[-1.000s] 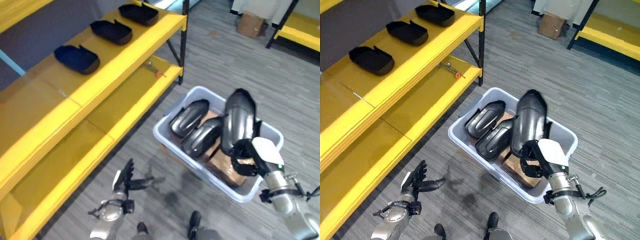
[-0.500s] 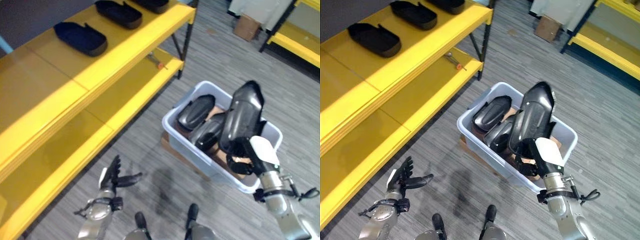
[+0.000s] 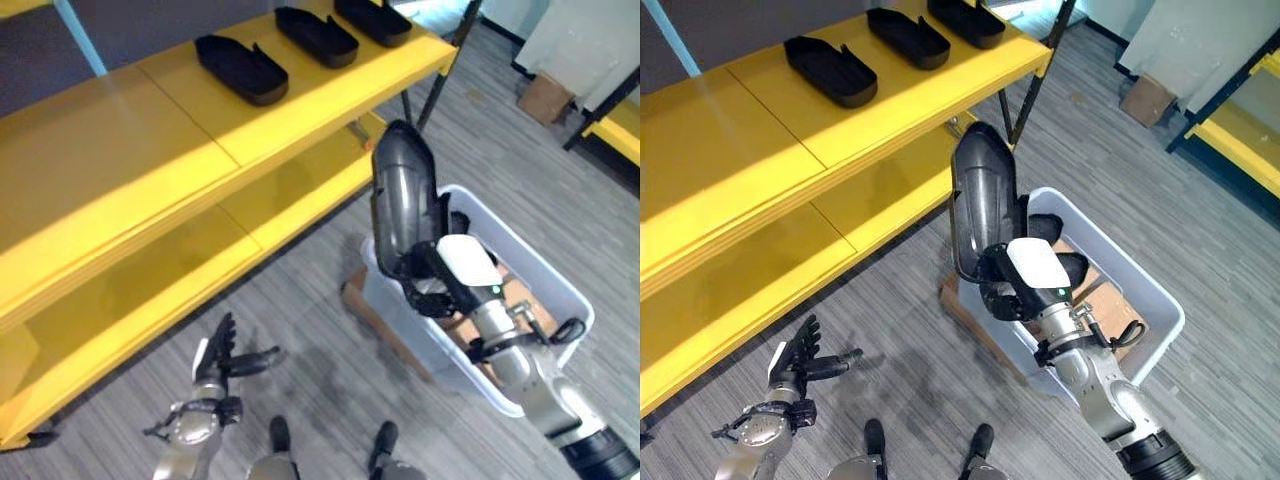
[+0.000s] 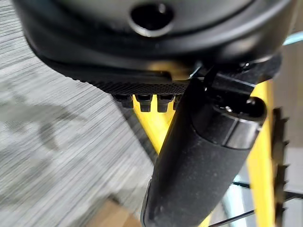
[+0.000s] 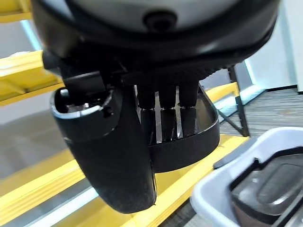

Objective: Move parts from the plastic box to the shelf.

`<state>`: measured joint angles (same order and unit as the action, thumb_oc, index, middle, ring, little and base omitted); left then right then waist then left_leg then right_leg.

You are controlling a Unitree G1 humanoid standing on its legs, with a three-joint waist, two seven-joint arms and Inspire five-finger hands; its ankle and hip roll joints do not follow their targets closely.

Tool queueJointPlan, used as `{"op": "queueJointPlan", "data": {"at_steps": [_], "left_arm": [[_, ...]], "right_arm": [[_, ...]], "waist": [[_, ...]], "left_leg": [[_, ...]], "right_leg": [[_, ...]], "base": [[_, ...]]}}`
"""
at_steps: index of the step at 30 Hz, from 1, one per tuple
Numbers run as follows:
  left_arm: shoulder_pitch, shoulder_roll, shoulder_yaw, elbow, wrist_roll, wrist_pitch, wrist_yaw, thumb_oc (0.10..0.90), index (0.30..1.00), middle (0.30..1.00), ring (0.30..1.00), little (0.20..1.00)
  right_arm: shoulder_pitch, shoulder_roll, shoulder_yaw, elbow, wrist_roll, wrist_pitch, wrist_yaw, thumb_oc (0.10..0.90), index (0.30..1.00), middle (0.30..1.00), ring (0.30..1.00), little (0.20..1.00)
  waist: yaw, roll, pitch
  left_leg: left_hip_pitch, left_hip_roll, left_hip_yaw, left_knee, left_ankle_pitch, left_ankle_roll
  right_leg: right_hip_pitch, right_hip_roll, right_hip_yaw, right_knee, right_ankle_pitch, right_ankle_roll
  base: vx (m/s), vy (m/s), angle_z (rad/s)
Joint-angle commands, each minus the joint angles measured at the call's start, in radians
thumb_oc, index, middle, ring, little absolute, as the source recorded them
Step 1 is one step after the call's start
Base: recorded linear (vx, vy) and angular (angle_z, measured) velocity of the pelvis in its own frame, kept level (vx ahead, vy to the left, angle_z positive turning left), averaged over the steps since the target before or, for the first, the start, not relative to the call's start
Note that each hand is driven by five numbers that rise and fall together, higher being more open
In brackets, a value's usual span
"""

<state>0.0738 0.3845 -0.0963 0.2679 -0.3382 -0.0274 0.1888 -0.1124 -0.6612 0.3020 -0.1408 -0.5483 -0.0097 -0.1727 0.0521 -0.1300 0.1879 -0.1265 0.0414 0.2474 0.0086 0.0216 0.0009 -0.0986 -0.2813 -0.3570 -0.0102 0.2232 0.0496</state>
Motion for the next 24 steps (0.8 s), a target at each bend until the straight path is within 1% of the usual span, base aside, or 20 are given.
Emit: {"op": "queueJointPlan", "data": {"at_steps": [1, 2, 3, 4, 5, 6, 7, 9, 10, 11, 12, 13, 15, 16, 17, 18, 20, 24], "left_arm": [[-0.065, 0.043, -0.041, -0.066, 0.051, -0.090, 0.009, 0.900, 1.000, 1.000, 1.000, 1.000], [-0.073, 0.049, -0.048, -0.058, 0.063, -0.089, 0.002, 0.900, 1.000, 1.000, 1.000, 1.000], [-0.074, 0.052, -0.046, -0.060, 0.068, -0.089, 0.002, 0.900, 1.000, 1.000, 1.000, 1.000], [-0.072, 0.056, -0.043, -0.062, 0.075, -0.087, 0.002, 0.900, 1.000, 1.000, 1.000, 1.000], [-0.072, 0.056, -0.043, -0.062, 0.075, -0.087, 0.002, 0.900, 1.000, 1.000, 1.000, 1.000], [-0.074, 0.059, -0.040, -0.057, 0.082, -0.087, 0.005, 0.900, 1.000, 1.000, 1.000, 1.000], [-0.083, 0.055, -0.045, -0.043, 0.082, -0.081, 0.002, 0.900, 1.000, 1.000, 1.000, 1.000], [-0.090, 0.049, -0.060, -0.027, 0.087, -0.083, -0.001, 0.900, 1.000, 1.000, 1.000, 1.000], [-0.093, 0.044, -0.069, -0.020, 0.086, -0.086, -0.001, 0.900, 1.000, 1.000, 1.000, 1.000], [-0.091, 0.036, -0.071, -0.025, 0.081, -0.091, -0.004, 0.900, 1.000, 1.000, 1.000, 1.000], [-0.088, 0.030, -0.076, -0.029, 0.084, -0.094, -0.003, 0.900, 1.000, 1.000, 1.000, 1.000], [-0.087, 0.030, -0.078, -0.029, 0.085, -0.094, -0.003, 0.900, 1.000, 1.000, 1.000, 1.000], [-0.087, 0.016, -0.089, -0.035, 0.075, -0.095, -0.004, 0.900, 1.000, 1.000, 1.000, 1.000], [-0.088, 0.011, -0.093, -0.037, 0.065, -0.095, -0.004, 0.900, 1.000, 1.000, 1.000, 1.000], [-0.087, 0.009, -0.096, -0.034, 0.062, -0.093, -0.003, 0.900, 1.000, 1.000, 1.000, 1.000], [-0.087, 0.009, -0.097, -0.034, 0.062, -0.092, -0.002, 0.900, 1.000, 1.000, 1.000, 1.000], [-0.087, 0.002, -0.105, -0.033, 0.057, -0.088, 0.001, 0.900, 1.000, 1.000, 1.000, 1.000], [-0.077, -0.008, -0.107, -0.027, 0.051, -0.084, 0.008, 0.900, 1.000, 1.000, 1.000, 1.000]], "right_arm": [[-0.067, -0.006, -0.066, -0.031, 0.009, -0.049, -0.058, 0.400, 0.300, 0.300, 0.300, 0.300], [-0.031, -0.001, -0.083, -0.043, 0.024, -0.056, -0.052, 0.400, 0.300, 0.300, 0.300, 0.300], [-0.021, 0.000, -0.087, -0.051, 0.031, -0.063, -0.051, 0.400, 0.300, 0.300, 0.300, 0.300], [-0.016, 0.002, -0.088, -0.057, 0.038, -0.070, -0.054, 0.400, 0.300, 0.300, 0.300, 0.300], [-0.015, 0.003, -0.088, -0.058, 0.039, -0.070, -0.053, 0.400, 0.300, 0.300, 0.300, 0.300], [-0.014, 0.001, -0.088, -0.062, 0.048, -0.081, -0.055, 0.400, 0.300, 0.300, 0.300, 0.300], [0.000, -0.004, -0.100, -0.064, 0.070, -0.088, -0.057, 0.400, 0.300, 0.300, 0.300, 0.300], [0.023, -0.010, -0.112, -0.070, 0.080, -0.093, -0.059, 0.400, 0.300, 0.300, 0.300, 0.300], [0.046, -0.014, -0.127, -0.084, 0.079, -0.096, -0.063, 0.400, 0.300, 0.300, 0.300, 0.300], [0.075, -0.019, -0.152, -0.101, 0.084, -0.099, -0.066, 0.400, 0.300, 0.300, 0.300, 0.300], [0.091, -0.021, -0.165, -0.110, 0.088, -0.103, -0.068, 0.400, 0.300, 0.300, 0.300, 0.300], [0.094, -0.022, -0.167, -0.111, 0.089, -0.103, -0.068, 0.400, 0.300, 0.300, 0.300, 0.300], [0.117, -0.028, -0.193, -0.120, 0.097, -0.106, -0.074, 0.400, 0.300, 0.300, 0.300, 0.300], [0.134, -0.031, -0.219, -0.119, 0.106, -0.104, -0.086, 0.400, 0.300, 0.300, 0.300, 0.300], [0.139, -0.035, -0.227, -0.120, 0.108, -0.106, -0.090, 0.400, 0.300, 0.300, 0.300, 0.300], [0.140, -0.035, -0.228, -0.120, 0.108, -0.107, -0.091, 0.400, 0.300, 0.300, 0.300, 0.300], [0.155, -0.040, -0.248, -0.120, 0.116, -0.103, -0.099, 0.400, 0.300, 0.300, 0.300, 0.300], [0.177, -0.049, -0.280, -0.124, 0.123, -0.105, -0.113, 0.400, 0.300, 0.300, 0.300, 0.300]], "waist": [[-0.056, 0.053, -0.043], [-0.076, 0.062, -0.034], [-0.078, 0.060, -0.030], [-0.074, 0.056, -0.028], [-0.073, 0.057, -0.029], [-0.078, 0.046, -0.024], [-0.102, 0.052, -0.020], [-0.136, 0.055, -0.020], [-0.143, 0.057, -0.022], [-0.138, 0.056, -0.026], [-0.135, 0.057, -0.032], [-0.136, 0.058, -0.032], [-0.140, 0.069, -0.051], [-0.139, 0.075, -0.062], [-0.139, 0.078, -0.068], [-0.143, 0.079, -0.068], [-0.148, 0.085, -0.075], [-0.149, 0.095, -0.081]], "left_leg": [[0.052, -0.074, -0.067, -0.096, -0.026, 0.057], [0.067, -0.068, -0.089, -0.096, -0.023, 0.058], [0.071, -0.062, -0.085, -0.096, -0.020, 0.059], [0.077, -0.060, -0.079, -0.096, -0.026, 0.060], [0.077, -0.058, -0.079, -0.096, -0.028, 0.059], [0.088, -0.066, -0.077, -0.096, -0.032, 0.062], [0.104, -0.079, -0.111, -0.096, -0.041, 0.060], [0.120, -0.094, -0.165, -0.096, -0.041, 0.053], [0.131, -0.096, -0.193, -0.096, -0.044, 0.045], [0.138, -0.097, -0.209, -0.094, -0.045, 0.039], [0.143, -0.094, -0.212, -0.093, -0.047, 0.035], [0.144, -0.093, -0.215, -0.093, -0.047, 0.034], [0.149, -0.078, -0.229, -0.093, -0.046, 0.023], [0.156, -0.059, -0.245, -0.093, -0.040, 0.010], [0.159, -0.052, -0.262, -0.094, -0.038, 0.003], [0.159, -0.052, -0.267, -0.094, -0.038, 0.003], [0.158, -0.042, -0.296, -0.096, -0.029, -0.007], [0.147, -0.030, -0.338, -0.096, -0.007, -0.034]], "right_leg": [[-0.071, 0.062, 0.280, 0.177, -0.050, 0.106], [-0.104, 0.148, 0.390, 0.231, -0.099, 0.082], [-0.126, 0.191, 0.396, 0.232, -0.124, 0.069], [-0.145, 0.221, 0.380, 0.231, -0.145, 0.064], [-0.146, 0.222, 0.380, 0.233, -0.147, 0.063], [-0.190, 0.282, 0.365, 0.224, -0.149, 0.060], [-0.214, 0.344, 0.425, 0.225, -0.162, 0.064], [-0.219, 0.411, 0.578, 0.187, -0.151, 0.068], [-0.209, 0.431, 0.638, 0.190, -0.148, 0.067], [-0.183, 0.415, 0.638, 0.172, -0.152, 0.058], [-0.160, 0.396, 0.620, 0.147, -0.148, 0.053], [-0.156, 0.395, 0.618, 0.142, -0.146, 0.053], [-0.134, 0.388, 0.606, 0.136, -0.151, 0.043], [-0.124, 0.380, 0.580, 0.143, -0.167, 0.032], [-0.115, 0.372, 0.560, 0.143, -0.175, 0.027], [-0.114, 0.371, 0.555, 0.143, -0.176, 0.026], [-0.100, 0.359, 0.521, 0.140, -0.190, 0.015], [-0.079, 0.338, 0.467, 0.125, -0.203, 0.000]], "base": [[0.09, 0.131, 1.09], [0.09, 0.081, 1.13], [0.10, 0.028, 0.89], [0.04, -0.015, 0.42], [0.05, -0.036, 0.00], [0.15, -0.054, -0.24], [0.22, -0.075, -0.43], [0.22, -0.086, 0.04], [0.19, -0.127, 0.97], [0.18, -0.158, 1.29], [0.11, -0.113, 1.16], [0.09, -0.104, 0.97], [0.16, -0.191, 0.65], [0.26, -0.295, 0.55], [0.19, -0.226, 0.67], [0.12, -0.148, 0.85], [0.10, -0.147, 0.73], [0.07, -0.154, 0.64]]}}
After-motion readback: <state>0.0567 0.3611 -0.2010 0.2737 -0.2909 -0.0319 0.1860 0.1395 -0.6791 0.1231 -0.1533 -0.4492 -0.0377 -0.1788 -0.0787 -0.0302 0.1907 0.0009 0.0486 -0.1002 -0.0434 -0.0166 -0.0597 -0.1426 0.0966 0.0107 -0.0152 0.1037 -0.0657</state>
